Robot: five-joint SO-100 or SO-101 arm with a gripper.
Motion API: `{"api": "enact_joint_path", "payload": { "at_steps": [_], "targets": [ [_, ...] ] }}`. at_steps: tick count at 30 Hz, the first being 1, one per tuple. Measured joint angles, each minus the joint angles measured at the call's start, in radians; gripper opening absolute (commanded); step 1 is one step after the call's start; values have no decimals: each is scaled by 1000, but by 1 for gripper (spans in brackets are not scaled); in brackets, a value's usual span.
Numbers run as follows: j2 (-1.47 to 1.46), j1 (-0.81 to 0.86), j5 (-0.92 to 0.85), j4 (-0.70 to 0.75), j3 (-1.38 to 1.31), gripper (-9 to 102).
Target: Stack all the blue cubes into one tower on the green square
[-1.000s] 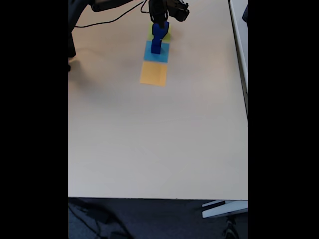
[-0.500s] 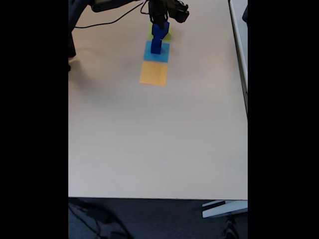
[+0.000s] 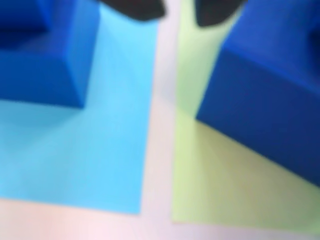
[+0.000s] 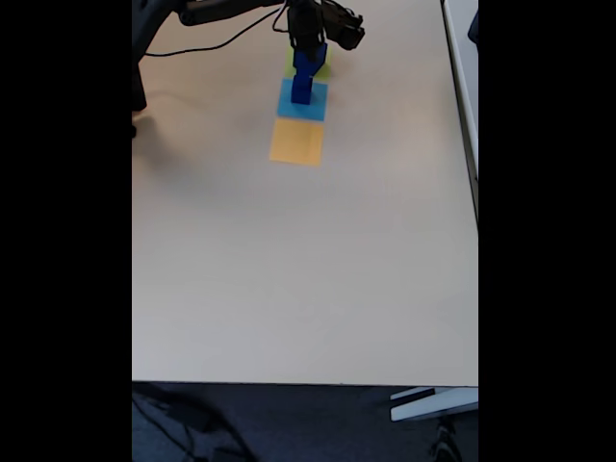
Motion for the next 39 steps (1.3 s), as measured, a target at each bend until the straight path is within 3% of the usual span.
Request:
{"api": "enact_joint_path", "payload": {
  "at_steps": [39],
  "targets": [
    [-58,0,3,-32,0,0]
  ]
}}
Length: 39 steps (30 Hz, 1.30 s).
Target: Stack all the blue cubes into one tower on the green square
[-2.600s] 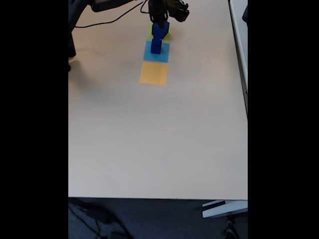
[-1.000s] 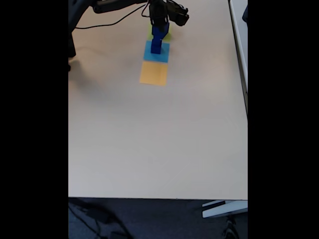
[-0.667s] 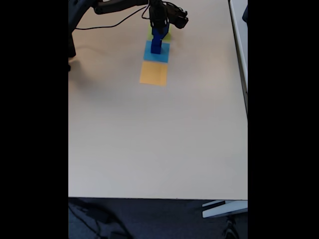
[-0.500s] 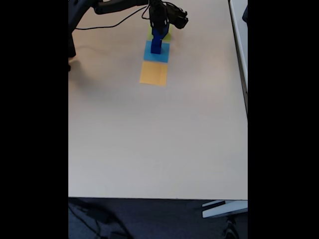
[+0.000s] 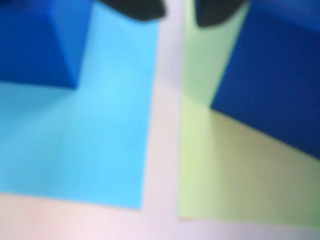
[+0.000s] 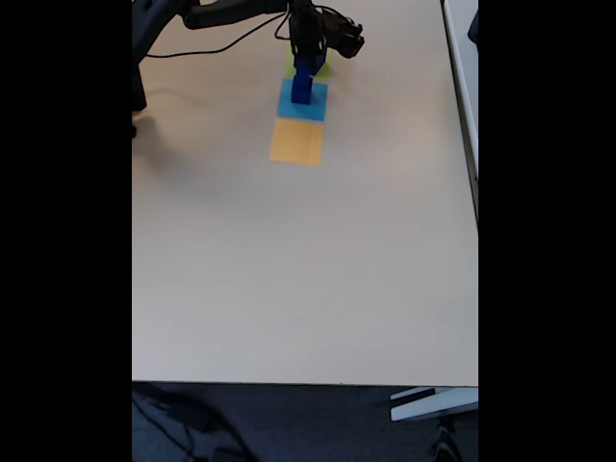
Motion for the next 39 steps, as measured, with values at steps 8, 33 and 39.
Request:
{"api": "enact_joint_path", "payload": {
  "at_steps": [8,33,39],
  "targets": [
    [-17,0,0,-11,0,0],
    [-34,-12,6,-18,0,0],
    [-34,-12,2,-18,0,0]
  ]
}}
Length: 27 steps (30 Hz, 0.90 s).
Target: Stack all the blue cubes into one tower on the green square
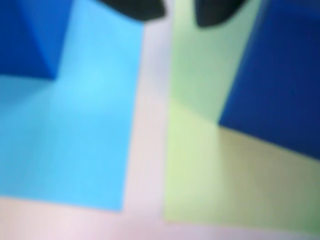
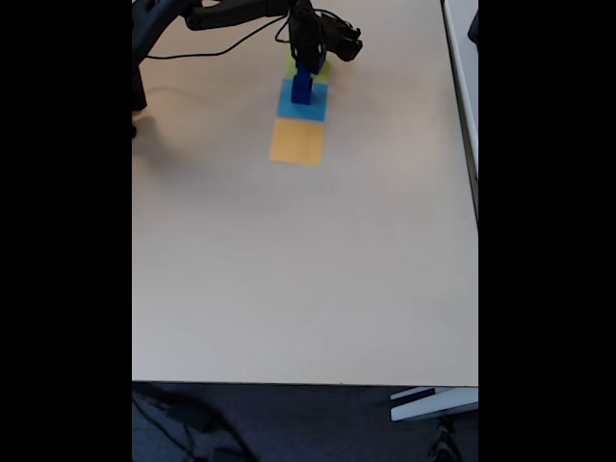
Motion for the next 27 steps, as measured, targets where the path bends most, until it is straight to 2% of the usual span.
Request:
{"api": "enact_joint_path", "payload": {
  "at_steps": [27],
  "targets": [
    [-54,-3,5,-18,-80,0]
  ]
}}
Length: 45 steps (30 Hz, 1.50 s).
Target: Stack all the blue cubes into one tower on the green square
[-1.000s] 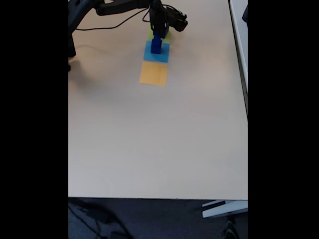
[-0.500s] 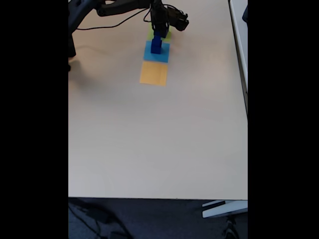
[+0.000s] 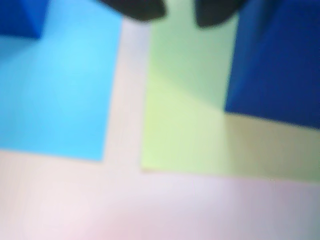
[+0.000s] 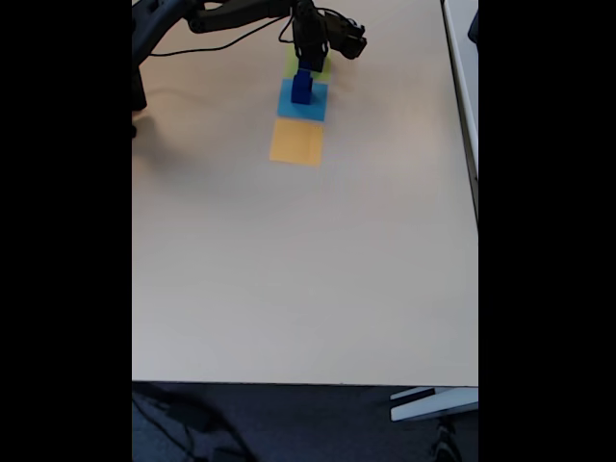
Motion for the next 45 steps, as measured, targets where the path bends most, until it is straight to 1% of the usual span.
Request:
{"api": "enact_joint_path", "payload": {
  "at_steps": [32,45],
  "targets": [
    [-9,-12,0,-15,-43,0],
    [6,17,-81,-15,-43,0]
  ]
}}
